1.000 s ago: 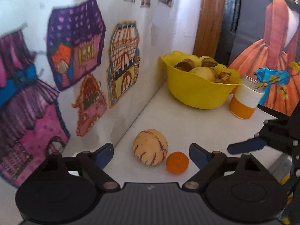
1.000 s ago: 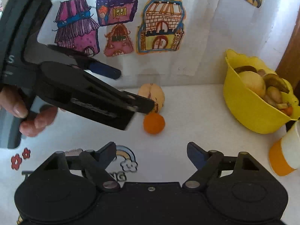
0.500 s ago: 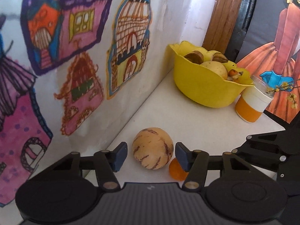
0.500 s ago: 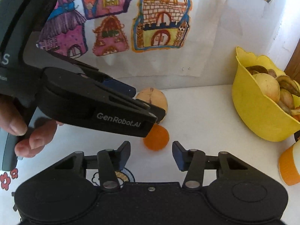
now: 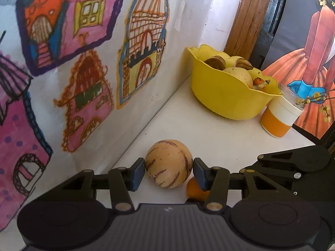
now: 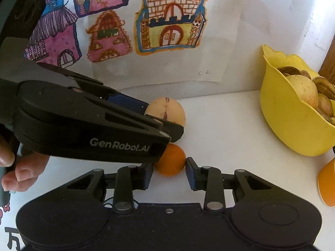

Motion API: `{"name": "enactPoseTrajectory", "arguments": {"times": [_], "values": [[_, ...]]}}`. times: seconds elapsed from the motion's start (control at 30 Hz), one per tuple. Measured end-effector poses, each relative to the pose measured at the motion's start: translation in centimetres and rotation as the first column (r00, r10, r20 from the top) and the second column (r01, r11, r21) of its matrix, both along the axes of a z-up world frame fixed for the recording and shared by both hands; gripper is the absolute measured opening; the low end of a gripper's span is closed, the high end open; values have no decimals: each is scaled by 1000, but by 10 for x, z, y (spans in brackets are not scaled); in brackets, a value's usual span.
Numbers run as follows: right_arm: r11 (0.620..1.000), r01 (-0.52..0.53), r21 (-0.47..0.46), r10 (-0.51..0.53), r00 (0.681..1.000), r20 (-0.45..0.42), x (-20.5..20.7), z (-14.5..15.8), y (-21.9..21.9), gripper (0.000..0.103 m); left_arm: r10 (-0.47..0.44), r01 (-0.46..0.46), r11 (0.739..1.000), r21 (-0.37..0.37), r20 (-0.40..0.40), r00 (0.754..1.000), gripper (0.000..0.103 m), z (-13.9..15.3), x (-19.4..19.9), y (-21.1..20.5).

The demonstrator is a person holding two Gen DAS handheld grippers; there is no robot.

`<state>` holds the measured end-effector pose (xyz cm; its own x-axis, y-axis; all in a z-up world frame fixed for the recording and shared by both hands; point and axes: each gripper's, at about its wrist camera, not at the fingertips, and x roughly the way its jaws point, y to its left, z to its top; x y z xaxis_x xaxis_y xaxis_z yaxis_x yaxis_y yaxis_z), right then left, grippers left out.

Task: Organize fruits
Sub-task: 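Grasp the striped pepino melon with the left tool while the right tool grasps the mandarin orange, then carry the pepino and mandarin onto the tray while both tools open to release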

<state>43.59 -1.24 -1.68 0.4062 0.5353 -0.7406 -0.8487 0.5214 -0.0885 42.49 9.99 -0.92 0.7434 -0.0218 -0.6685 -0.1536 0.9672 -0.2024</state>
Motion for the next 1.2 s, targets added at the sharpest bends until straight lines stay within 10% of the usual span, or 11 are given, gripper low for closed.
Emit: {"name": "enactPoseTrajectory", "arguments": {"times": [1.2], "values": [[984, 135, 113, -139, 990, 28, -110, 55, -192, 35, -235, 236, 972, -3, 63, 970, 51, 51, -108, -118]]}}
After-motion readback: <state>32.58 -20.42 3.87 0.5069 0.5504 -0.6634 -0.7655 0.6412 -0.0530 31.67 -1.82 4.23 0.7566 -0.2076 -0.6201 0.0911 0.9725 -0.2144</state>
